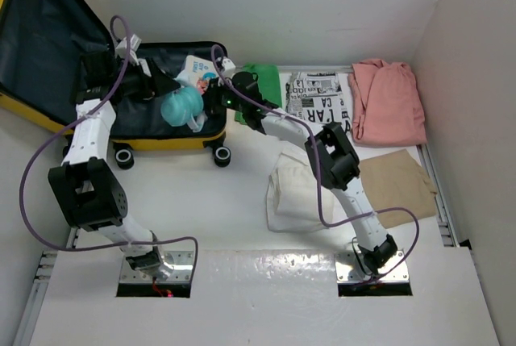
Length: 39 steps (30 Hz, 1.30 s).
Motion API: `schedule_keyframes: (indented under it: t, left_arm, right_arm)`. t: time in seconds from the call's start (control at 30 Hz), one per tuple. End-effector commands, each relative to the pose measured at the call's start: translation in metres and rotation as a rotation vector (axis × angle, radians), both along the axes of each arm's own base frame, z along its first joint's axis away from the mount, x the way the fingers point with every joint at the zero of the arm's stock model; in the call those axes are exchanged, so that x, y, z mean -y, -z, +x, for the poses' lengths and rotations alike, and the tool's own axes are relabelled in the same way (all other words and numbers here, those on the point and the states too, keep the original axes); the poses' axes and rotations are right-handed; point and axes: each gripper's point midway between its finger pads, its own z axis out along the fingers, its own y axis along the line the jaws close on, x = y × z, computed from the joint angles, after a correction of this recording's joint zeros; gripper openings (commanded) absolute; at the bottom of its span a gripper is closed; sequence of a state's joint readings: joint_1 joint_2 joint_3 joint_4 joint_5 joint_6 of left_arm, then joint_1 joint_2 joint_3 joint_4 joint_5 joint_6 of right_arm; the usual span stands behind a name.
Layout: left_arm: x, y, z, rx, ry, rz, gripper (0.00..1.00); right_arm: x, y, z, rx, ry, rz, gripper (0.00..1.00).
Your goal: Pack the luggage
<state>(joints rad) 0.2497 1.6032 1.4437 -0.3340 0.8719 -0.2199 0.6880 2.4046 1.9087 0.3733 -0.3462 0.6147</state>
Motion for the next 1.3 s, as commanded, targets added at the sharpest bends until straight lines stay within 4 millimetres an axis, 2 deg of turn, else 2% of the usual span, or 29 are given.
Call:
schedule_keyframes:
  t: [0.0, 0.1, 0.2, 0.23, 0.33, 0.37, 0.4, 0.43, 0.47, 0.5, 0.57, 0.6, 0.63, 0.67, 0.7, 0.73, 0.8, 0.83, 0.87, 0.93, 1.0, 1.07, 1.1, 1.13, 1.17, 1.23, 1.27]
  left_arm:
    - [0.025, -0.021, 0.001, 0.068, 0.088, -0.013, 0.77]
    - [0.031, -0.012, -0.002, 0.044, 0.100, -0.019, 0.69]
    - [0.032, -0.005, -0.006, 0.028, 0.099, -0.023, 0.51]
    - [0.032, -0.005, -0.006, 0.028, 0.099, -0.023, 0.51]
    - [0.026, -0.007, -0.005, 0.035, 0.071, -0.011, 0.33]
    - [0.024, -0.007, -0.004, 0.034, 0.063, -0.007, 0.21]
    - [0.018, -0.006, -0.002, 0.033, 0.040, 0.000, 0.15]
    - [0.010, -0.005, 0.000, 0.032, 0.017, 0.004, 0.05]
    - [0.006, -0.005, 0.000, 0.032, 0.007, 0.004, 0.02]
    - [0.000, -0.004, 0.002, 0.022, -0.020, 0.003, 0.01]
    - [-0.024, -0.016, 0.010, 0.055, -0.100, 0.020, 0.00]
    - [-0.034, -0.017, 0.012, 0.055, -0.131, 0.016, 0.00]
    - [-0.052, -0.024, 0.015, 0.073, -0.186, 0.025, 0.00]
    - [-0.061, -0.031, 0.018, 0.092, -0.216, 0.029, 0.00]
    - [-0.071, -0.031, 0.022, 0.093, -0.241, 0.026, 0.00]
    - [-0.083, -0.031, 0.025, 0.093, -0.272, 0.032, 0.00]
    - [-0.094, -0.025, 0.032, 0.080, -0.295, 0.033, 0.00]
    - [-0.094, -0.016, 0.035, 0.061, -0.287, 0.024, 0.00]
    - [-0.092, -0.013, 0.036, 0.053, -0.271, 0.016, 0.00]
    - [-0.093, -0.004, 0.036, 0.044, -0.266, 0.024, 0.00]
    - [-0.089, 0.017, 0.042, 0.010, -0.254, 0.015, 0.00]
    - [-0.082, 0.029, 0.046, -0.012, -0.226, -0.009, 0.00]
    - [-0.082, 0.039, 0.046, -0.039, -0.228, -0.022, 0.00]
    - [-0.082, 0.046, 0.049, -0.044, -0.219, -0.028, 0.00]
    - [-0.083, 0.050, 0.052, -0.044, -0.219, -0.028, 0.00]
    - [-0.086, 0.064, 0.061, -0.065, -0.219, -0.034, 0.00]
    - [-0.088, 0.069, 0.065, -0.072, -0.219, -0.036, 0.00]
  right_arm:
    - [-0.007, -0.103, -0.018, 0.176, -0.061, 0.167, 0.00]
    - [-0.008, -0.104, -0.017, 0.184, -0.053, 0.163, 0.00]
    - [-0.009, -0.107, -0.019, 0.196, -0.058, 0.163, 0.00]
    - [-0.008, -0.106, -0.019, 0.199, -0.058, 0.162, 0.00]
    - [-0.007, -0.111, -0.023, 0.212, -0.066, 0.166, 0.01]
    - [-0.005, -0.118, -0.025, 0.224, -0.064, 0.172, 0.04]
    - [-0.002, -0.111, -0.024, 0.221, -0.060, 0.160, 0.07]
    - [-0.001, -0.117, -0.027, 0.234, -0.061, 0.164, 0.10]
    - [0.002, -0.114, -0.027, 0.235, -0.055, 0.159, 0.19]
    - [0.006, -0.115, -0.028, 0.244, -0.051, 0.152, 0.26]
    - [0.013, -0.118, -0.029, 0.248, -0.045, 0.151, 0.42]
    - [0.018, -0.119, -0.027, 0.250, -0.036, 0.146, 0.57]
    - [0.025, -0.118, -0.031, 0.244, -0.033, 0.136, 0.63]
    - [0.033, -0.118, -0.028, 0.242, -0.018, 0.131, 0.68]
    - [0.036, -0.119, -0.029, 0.243, -0.013, 0.127, 0.77]
    - [0.045, -0.116, -0.032, 0.233, -0.005, 0.115, 0.77]
    - [0.057, -0.109, -0.029, 0.220, 0.013, 0.091, 0.77]
    - [0.070, -0.104, -0.025, 0.211, 0.032, 0.067, 0.77]
    - [0.075, -0.108, -0.026, 0.213, 0.039, 0.067, 0.77]
    - [0.091, -0.093, -0.025, 0.169, 0.056, 0.027, 0.77]
    - [0.108, -0.092, -0.023, 0.152, 0.078, 0.008, 0.77]
    - [0.120, -0.079, -0.024, 0.113, 0.094, -0.025, 0.77]
    - [0.130, -0.081, -0.020, 0.116, 0.108, -0.032, 0.77]
    - [0.136, -0.072, -0.021, 0.098, 0.111, -0.048, 0.77]
    - [0.148, -0.071, -0.018, 0.087, 0.127, -0.065, 0.77]
    - [0.155, -0.064, -0.020, 0.076, 0.128, -0.088, 0.75]
    - [0.165, -0.067, -0.020, 0.073, 0.137, -0.098, 0.75]
